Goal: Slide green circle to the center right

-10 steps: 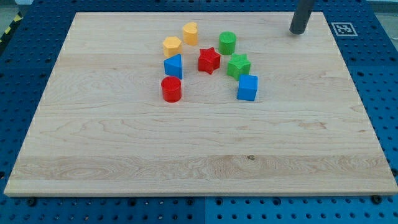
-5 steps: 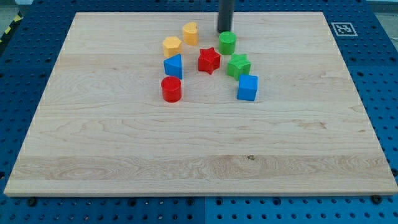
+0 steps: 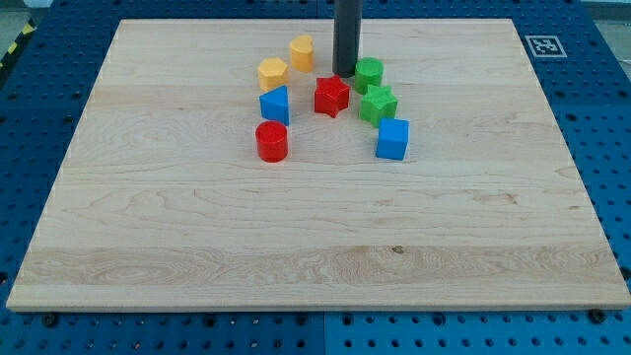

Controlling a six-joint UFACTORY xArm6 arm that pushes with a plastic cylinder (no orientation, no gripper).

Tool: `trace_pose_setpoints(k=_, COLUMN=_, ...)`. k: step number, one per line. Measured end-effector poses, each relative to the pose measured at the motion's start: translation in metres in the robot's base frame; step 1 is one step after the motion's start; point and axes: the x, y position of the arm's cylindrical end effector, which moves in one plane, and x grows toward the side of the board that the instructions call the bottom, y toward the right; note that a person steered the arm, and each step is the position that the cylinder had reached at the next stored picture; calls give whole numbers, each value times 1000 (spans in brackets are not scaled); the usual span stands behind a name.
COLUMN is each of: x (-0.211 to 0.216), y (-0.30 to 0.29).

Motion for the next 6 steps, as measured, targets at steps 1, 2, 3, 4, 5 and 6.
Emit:
trace_pose_setpoints(k=1, x=3, y=27)
trace_pose_setpoints(k=2, x=17, y=42)
trace_pose_setpoints(k=3, x=41, y=46)
trace_pose_setpoints(k=4, x=61, y=65)
trace_pose_setpoints(k=5, x=80, y=90)
trace_pose_setpoints(k=6, x=87, y=119)
